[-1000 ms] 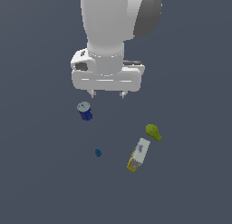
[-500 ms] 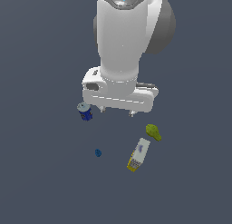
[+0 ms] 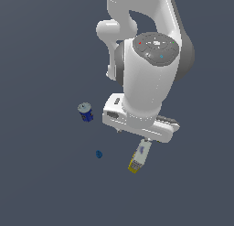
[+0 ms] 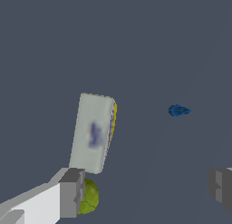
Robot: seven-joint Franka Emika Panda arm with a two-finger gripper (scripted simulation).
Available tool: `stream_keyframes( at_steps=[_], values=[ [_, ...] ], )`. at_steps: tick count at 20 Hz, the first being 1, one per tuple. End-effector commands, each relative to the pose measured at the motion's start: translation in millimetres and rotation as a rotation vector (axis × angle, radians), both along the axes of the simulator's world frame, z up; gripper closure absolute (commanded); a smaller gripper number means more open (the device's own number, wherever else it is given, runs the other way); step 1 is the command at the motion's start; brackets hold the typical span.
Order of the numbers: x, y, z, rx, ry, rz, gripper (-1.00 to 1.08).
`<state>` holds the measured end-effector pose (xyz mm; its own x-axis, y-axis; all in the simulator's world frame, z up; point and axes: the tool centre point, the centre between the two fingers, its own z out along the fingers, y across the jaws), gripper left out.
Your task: Pick up a designated object from a clutter of objects.
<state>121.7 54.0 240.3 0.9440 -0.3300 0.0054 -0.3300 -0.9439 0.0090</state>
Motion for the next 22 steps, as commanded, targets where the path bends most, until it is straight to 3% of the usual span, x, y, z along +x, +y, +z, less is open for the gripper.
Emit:
stream_keyframes(
  at_steps=[1,10,22],
  values=[
    [10,11,-11,0.003,0.000,-0.038,-0.92],
    [28,34,-35,0.010,0.001,-0.114,-0.92],
    [28,36,-55,0.010,0.002,-0.119,-0.92]
  ],
)
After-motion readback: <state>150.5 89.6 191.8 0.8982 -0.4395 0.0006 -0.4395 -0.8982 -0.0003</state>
